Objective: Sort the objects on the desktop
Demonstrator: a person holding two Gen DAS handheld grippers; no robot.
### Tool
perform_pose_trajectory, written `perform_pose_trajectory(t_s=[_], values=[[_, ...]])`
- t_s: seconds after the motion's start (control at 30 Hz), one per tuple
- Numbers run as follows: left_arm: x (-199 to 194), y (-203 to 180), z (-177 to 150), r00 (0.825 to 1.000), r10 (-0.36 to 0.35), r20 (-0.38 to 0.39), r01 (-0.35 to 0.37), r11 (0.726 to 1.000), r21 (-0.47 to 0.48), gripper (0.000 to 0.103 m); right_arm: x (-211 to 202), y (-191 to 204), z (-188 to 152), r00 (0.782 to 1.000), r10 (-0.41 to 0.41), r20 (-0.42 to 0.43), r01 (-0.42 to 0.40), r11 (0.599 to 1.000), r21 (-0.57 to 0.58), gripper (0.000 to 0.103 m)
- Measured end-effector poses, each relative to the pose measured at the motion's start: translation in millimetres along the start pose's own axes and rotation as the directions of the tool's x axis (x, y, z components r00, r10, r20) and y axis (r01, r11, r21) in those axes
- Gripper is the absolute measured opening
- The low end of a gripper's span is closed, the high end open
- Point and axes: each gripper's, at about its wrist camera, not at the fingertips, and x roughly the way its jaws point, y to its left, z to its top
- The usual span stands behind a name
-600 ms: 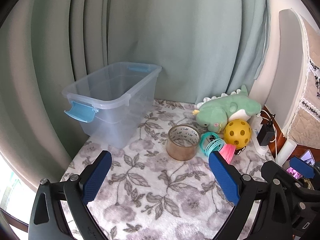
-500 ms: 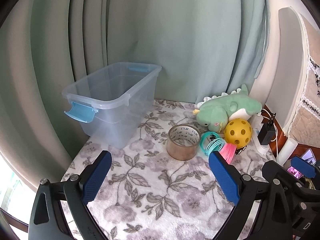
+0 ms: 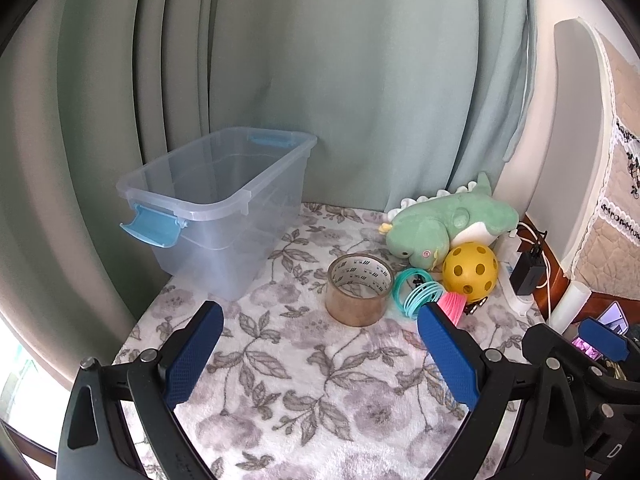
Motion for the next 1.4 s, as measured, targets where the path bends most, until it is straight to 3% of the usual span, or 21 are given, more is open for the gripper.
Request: perform_pose_trajectory(t_s=[0.6,1.4], values=[[-2.0,0.5,2.2,1.0,0.009,0.017,-0.009,1.0,0.003,0.098,-2.9,0.2,-6.1,1.0,-0.003,0.012,0.003,1.0,0.001,0.103],[15.1,-5.2,0.7,0.999,0.009,-0.039,-0.008,1.0,0.018,0.098,13.0,-5.3,-3.0,1.0,-0.004,-0.025,0.004,1.0,0.01,0.103]])
